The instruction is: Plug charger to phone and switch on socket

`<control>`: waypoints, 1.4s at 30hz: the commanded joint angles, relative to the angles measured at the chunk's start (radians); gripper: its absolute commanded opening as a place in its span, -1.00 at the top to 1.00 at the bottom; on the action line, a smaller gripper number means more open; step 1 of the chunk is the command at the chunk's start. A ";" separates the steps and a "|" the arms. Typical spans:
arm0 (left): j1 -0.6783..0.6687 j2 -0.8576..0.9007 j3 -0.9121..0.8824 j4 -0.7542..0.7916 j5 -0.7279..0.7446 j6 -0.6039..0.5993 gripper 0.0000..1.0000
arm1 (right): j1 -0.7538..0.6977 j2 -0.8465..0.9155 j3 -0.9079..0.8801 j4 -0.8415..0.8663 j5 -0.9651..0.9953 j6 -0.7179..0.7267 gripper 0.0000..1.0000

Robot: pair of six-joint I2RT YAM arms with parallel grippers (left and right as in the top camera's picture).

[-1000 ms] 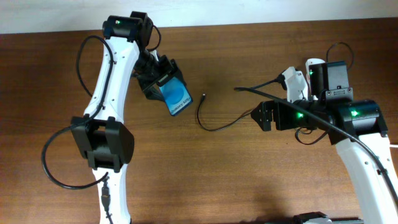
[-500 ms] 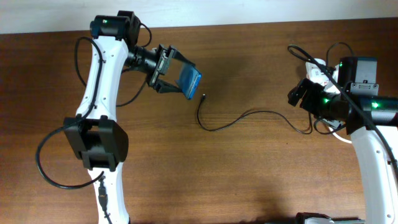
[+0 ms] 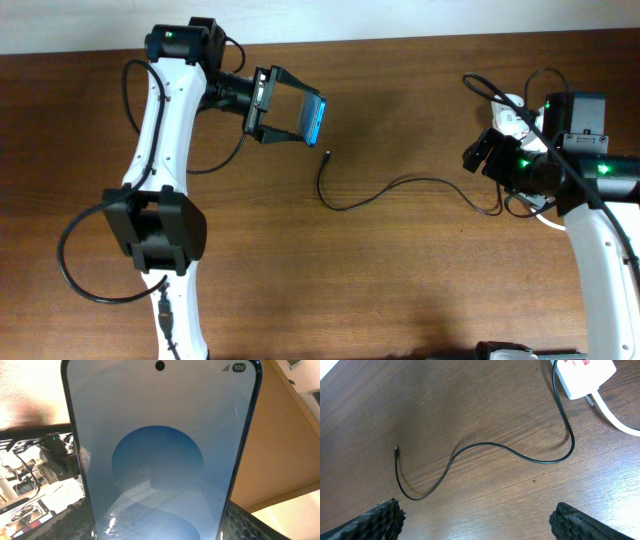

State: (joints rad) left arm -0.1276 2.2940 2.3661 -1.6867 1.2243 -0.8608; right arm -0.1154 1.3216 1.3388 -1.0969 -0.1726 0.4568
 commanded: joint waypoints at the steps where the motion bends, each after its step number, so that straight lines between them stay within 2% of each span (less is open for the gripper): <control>1: 0.006 -0.009 0.027 -0.002 0.055 -0.014 1.00 | -0.003 0.005 0.013 -0.003 0.016 0.005 -0.97; 25: 0.006 -0.009 0.027 -0.002 0.051 -0.014 1.00 | -0.003 0.005 0.013 -0.023 -0.003 0.004 -0.97; 34: 0.006 -0.009 0.026 -0.002 0.002 -0.014 1.00 | -0.003 0.005 0.013 -0.031 -0.037 -0.016 -0.97; 39: 0.006 -0.009 0.027 -0.002 -0.113 -0.014 1.00 | -0.003 0.005 0.013 -0.030 -0.064 -0.039 -0.97; 42: 0.006 -0.009 0.026 -0.002 -0.229 -0.018 1.00 | -0.003 0.005 0.013 -0.022 -0.143 -0.091 -0.97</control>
State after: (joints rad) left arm -0.1276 2.2940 2.3661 -1.6867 1.0637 -0.8616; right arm -0.1154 1.3216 1.3388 -1.1217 -0.2626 0.4026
